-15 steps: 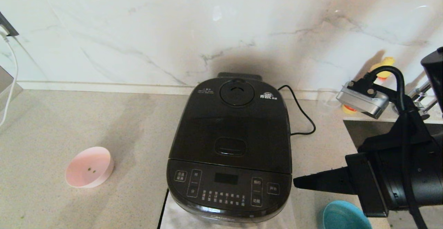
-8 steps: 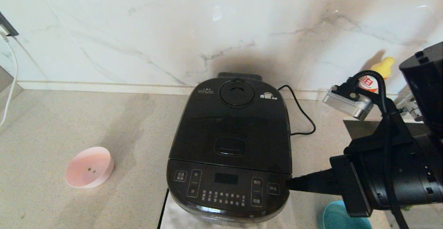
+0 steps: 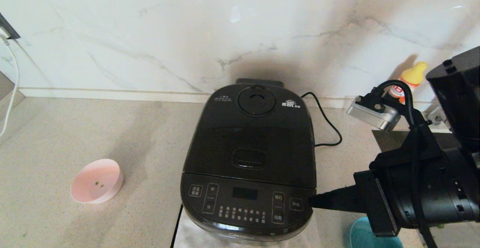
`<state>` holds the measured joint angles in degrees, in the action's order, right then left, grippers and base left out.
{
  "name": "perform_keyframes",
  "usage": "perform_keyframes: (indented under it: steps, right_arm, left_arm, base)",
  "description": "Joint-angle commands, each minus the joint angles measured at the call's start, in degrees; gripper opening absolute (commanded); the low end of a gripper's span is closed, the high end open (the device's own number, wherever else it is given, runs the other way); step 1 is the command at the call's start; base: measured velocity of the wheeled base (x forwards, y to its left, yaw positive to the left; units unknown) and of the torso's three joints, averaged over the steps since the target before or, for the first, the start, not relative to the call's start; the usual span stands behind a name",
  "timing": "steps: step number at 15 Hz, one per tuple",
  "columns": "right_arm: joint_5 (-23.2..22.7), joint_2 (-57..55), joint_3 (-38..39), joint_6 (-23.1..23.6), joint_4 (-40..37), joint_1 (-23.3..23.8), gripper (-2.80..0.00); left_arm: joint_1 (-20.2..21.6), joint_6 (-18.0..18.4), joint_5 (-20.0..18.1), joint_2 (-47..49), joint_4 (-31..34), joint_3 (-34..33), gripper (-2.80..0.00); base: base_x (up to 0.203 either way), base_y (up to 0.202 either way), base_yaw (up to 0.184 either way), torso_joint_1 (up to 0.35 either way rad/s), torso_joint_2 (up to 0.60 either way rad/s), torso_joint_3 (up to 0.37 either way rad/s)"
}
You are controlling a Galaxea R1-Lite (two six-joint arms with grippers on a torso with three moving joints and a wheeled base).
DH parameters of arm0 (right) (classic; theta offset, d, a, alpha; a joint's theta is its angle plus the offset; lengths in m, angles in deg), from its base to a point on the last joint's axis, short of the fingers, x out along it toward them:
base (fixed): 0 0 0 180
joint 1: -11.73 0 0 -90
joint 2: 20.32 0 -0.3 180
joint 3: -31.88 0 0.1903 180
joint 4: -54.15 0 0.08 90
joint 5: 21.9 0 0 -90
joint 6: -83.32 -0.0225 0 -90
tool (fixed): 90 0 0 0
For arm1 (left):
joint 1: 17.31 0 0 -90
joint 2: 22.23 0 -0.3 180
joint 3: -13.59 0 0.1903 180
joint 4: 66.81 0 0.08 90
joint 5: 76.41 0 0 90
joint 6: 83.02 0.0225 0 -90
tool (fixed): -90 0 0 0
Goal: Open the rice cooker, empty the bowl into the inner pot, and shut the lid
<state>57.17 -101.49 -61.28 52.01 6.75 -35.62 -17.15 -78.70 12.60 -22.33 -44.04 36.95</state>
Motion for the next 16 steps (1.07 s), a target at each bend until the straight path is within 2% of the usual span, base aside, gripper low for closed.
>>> perform_keyframes:
  steps: [1,16]
  right_arm:
    - [0.0,-0.5,0.1,-0.2,-0.1,0.0,-2.80]
    - [-0.2,0.8,2.0,-0.4,-0.3,-1.0,-2.80]
  left_arm:
    - [0.0,0.0,0.0,0.1,0.0,-0.5,-2.80]
    - [0.0,0.0,0.0,0.1,0.0,-0.5,-2.80]
  base:
    - [0.000,0.000,0.000,0.000,0.00,0.000]
    - [0.000,0.000,0.000,0.000,0.00,0.000]
